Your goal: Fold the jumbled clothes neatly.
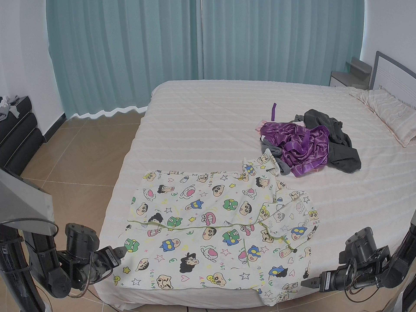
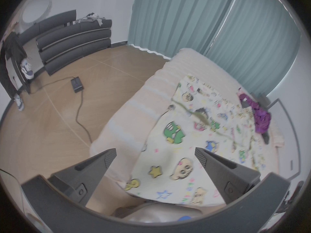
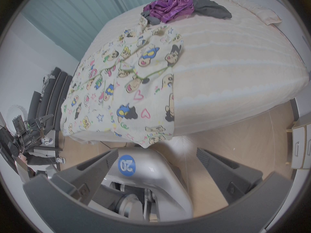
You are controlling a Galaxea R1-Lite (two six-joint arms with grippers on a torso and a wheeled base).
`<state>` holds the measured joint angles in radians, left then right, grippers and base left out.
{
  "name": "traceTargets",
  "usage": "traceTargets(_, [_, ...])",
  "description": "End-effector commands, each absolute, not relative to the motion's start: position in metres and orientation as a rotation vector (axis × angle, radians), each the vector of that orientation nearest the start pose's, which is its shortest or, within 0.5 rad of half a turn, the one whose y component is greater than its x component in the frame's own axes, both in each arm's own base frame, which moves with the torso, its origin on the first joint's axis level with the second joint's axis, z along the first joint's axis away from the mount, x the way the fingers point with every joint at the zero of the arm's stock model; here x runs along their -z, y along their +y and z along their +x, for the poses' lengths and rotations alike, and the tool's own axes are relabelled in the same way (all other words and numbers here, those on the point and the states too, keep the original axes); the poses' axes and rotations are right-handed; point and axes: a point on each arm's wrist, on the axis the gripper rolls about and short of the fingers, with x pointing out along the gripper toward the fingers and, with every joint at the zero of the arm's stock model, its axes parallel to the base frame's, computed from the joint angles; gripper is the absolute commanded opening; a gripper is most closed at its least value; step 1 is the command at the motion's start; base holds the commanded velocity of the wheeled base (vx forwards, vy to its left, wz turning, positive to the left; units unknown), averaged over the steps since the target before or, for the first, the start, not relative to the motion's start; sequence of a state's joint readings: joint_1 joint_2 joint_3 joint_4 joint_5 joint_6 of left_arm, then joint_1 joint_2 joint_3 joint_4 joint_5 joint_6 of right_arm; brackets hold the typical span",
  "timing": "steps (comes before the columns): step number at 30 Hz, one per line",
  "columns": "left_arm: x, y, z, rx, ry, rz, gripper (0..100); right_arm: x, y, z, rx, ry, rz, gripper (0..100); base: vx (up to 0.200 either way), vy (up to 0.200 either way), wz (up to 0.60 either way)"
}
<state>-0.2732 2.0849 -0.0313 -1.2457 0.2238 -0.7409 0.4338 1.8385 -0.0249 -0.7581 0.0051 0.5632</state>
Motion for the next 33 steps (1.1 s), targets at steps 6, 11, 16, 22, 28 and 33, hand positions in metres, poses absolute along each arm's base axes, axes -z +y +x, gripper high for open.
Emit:
traceTargets(6, [-0.010, -0.030, 0.236, -0.047, 0.694, -0.605, 100, -0.025, 0.068, 0.155, -0.130, 1.033, 0.333, 100, 0.000, 0.000, 0.00])
traceTargets(11, [0.006, -0.027, 0.255, -0.017, 0.711, -0.500, 100, -0.025, 0.068, 0.154, -0.142, 1.042, 0.338, 100, 0.000, 0.000, 0.00])
traceTargets(16, [0.020, -0.028, 0.276, 0.011, 0.712, -0.479, 100, -0.026, 0.068, 0.154, -0.148, 1.034, 0.341, 100, 0.000, 0.000, 0.00])
traceTargets(22, [0.038, -0.029, 0.286, 0.026, 0.737, -0.432, 100, -0.027, 0.069, 0.155, -0.156, 1.012, 0.345, 100, 0.000, 0.000, 0.00])
traceTargets(28, [0.042, -0.031, 0.291, 0.044, 0.738, -0.435, 100, -0.025, 0.069, 0.154, -0.155, 1.021, 0.346, 100, 0.000, 0.000, 0.00])
traceTargets(33, [0.041, -0.030, 0.292, 0.042, 0.733, -0.437, 0, -0.025, 0.068, 0.154, -0.156, 1.022, 0.348, 100, 0.000, 0.000, 0.00])
